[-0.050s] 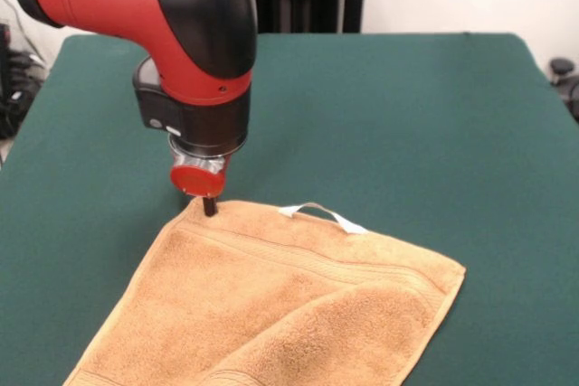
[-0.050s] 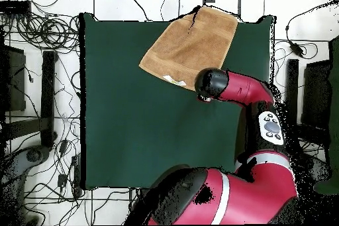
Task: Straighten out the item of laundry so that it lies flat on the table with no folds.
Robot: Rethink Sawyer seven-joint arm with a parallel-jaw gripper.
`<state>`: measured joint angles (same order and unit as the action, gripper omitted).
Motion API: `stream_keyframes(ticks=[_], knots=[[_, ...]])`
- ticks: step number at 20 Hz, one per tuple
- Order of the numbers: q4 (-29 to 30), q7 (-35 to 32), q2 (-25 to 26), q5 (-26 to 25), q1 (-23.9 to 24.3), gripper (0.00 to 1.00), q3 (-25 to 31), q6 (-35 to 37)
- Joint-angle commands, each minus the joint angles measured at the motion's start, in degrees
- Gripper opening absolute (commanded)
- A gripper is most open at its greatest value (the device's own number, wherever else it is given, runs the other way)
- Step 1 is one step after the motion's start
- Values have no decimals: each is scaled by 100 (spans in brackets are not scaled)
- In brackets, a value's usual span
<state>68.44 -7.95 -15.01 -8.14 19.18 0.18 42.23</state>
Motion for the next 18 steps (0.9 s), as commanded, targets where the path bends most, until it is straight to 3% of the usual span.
stream_keyframes(ticks=[1, 18], knots=[[138, -1496, 1799, -409, 242, 0, 21, -963], [-352, -1503, 1835, -305, 53, 0, -149, 328]])
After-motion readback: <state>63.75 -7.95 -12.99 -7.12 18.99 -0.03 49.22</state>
